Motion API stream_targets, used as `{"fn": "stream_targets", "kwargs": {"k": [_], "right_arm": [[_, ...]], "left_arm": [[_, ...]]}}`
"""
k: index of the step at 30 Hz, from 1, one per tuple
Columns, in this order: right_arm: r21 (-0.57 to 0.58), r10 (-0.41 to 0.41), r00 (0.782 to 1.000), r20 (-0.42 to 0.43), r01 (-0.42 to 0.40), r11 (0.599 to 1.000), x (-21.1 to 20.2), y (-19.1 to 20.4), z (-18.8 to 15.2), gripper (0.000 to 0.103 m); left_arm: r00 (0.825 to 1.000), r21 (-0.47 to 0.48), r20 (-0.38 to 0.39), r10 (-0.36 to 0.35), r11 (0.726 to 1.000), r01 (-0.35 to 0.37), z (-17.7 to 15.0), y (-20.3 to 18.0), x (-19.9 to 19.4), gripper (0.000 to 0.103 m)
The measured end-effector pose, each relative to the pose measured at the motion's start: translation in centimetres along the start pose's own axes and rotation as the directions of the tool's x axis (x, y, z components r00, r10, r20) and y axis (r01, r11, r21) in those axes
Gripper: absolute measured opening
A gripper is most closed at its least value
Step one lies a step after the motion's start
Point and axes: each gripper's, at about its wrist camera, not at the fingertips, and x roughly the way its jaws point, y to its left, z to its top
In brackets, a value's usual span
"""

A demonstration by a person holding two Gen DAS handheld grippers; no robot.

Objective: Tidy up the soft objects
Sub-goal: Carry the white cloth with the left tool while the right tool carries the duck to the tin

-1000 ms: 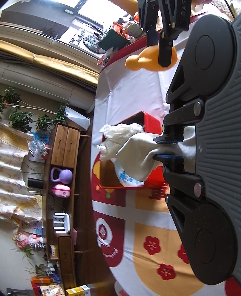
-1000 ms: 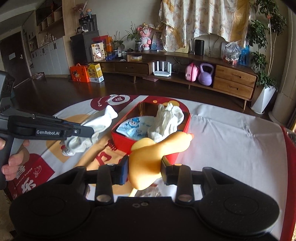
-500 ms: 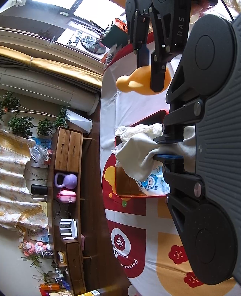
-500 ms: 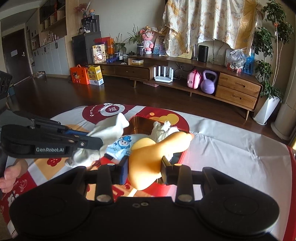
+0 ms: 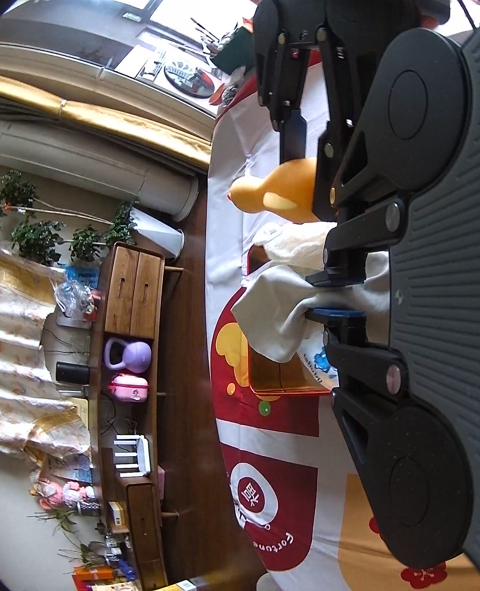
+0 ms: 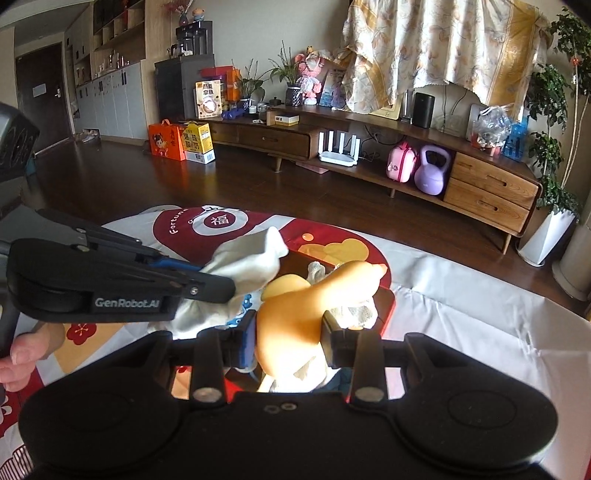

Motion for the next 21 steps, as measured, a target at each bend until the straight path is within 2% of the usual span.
{"fn": "stream_targets", "kwargs": {"k": [8, 21], "right_arm": [[-0.034, -0.02, 0.999, -0.04, 0.018, 0.999, 3.1, 0.0, -0.4, 0.033], [0.009, -0.013, 0.996, -0.091, 0.014, 1.0, 5.8, -1.7, -1.7, 0.035]], "left_arm": [[0.999, -0.011, -0.02, 0.028, 1.0, -0.028, 0.2, 0.8, 3.4, 0.011], [0.996, -0.003, -0.085, 0.038, 0.999, -0.038, -0.7, 0.8, 7.7, 0.011]]}}
